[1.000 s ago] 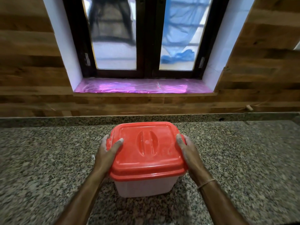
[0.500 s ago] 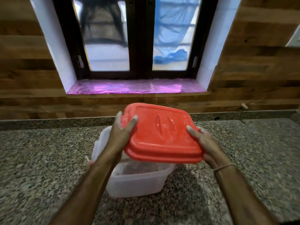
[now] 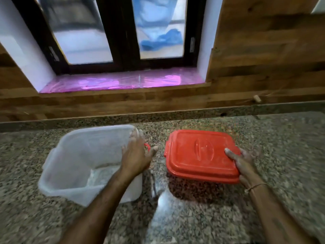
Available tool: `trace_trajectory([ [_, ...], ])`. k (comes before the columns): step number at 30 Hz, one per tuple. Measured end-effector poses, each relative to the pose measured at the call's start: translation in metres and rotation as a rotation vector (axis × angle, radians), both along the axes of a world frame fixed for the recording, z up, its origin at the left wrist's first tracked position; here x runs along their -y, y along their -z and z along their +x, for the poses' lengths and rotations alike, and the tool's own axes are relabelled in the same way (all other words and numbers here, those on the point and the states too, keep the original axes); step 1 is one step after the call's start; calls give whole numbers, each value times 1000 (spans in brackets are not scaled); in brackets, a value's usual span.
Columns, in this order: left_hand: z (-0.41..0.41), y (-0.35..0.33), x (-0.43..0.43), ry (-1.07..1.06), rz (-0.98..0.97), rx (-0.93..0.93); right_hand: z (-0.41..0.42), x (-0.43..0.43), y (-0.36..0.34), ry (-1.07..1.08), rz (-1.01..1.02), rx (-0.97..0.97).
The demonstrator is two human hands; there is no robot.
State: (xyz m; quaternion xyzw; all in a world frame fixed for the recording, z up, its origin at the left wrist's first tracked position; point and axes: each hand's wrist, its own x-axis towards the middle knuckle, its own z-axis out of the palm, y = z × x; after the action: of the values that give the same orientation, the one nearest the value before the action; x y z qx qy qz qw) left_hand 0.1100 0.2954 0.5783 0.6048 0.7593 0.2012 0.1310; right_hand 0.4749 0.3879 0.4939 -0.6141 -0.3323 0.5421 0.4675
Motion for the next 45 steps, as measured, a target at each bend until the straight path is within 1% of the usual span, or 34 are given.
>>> trace_trajectory([
  [3, -5, 2, 1, -24, -2, -38, -9, -6, 39, -2, -46, 81],
  [7, 3, 4, -1, -55, -6, -92, -16, -17, 75, -53, -74, 256],
  [10, 4, 4, -3, -66, 5, -111, -19, -16, 87, -100, -72, 488],
  [14, 3, 8, -4, -83, 14, -137, -27, -5, 75, -184, -79, 865],
  [15, 3, 8, -4, -84, 15, -138, -28, -4, 75, -201, -84, 921],
  [17, 5, 9, -4, -86, 16, -136, -28, -2, 77, -223, -81, 972],
  [21, 7, 8, -4, -94, 18, -109, -31, 2, 74, -227, -57, 976],
  [24, 9, 2, 0, -95, 23, -70, -45, 6, 62, -212, -7, 926],
  [27, 2, -10, 8, -90, 37, -45, -74, 6, 35, -246, 165, 830],
  [30, -16, -24, 18, -111, 50, -76, -114, 2, -1, -286, 335, 721],
  [33, -49, -38, 41, -153, 65, -141, -168, 1, -45, -345, 502, 649],
  [37, -117, -58, 95, -248, 95, -205, -264, 20, -109, -415, 734, 533],
  [41, -194, -82, 170, -334, 120, -208, -372, 72, -155, -585, 917, 530],
  [43, -236, -93, 207, -375, 130, -235, -421, 103, -169, -685, 953, 530],
  [45, -276, -100, 239, -429, 144, -247, -464, 132, -181, -781, 980, 571],
])
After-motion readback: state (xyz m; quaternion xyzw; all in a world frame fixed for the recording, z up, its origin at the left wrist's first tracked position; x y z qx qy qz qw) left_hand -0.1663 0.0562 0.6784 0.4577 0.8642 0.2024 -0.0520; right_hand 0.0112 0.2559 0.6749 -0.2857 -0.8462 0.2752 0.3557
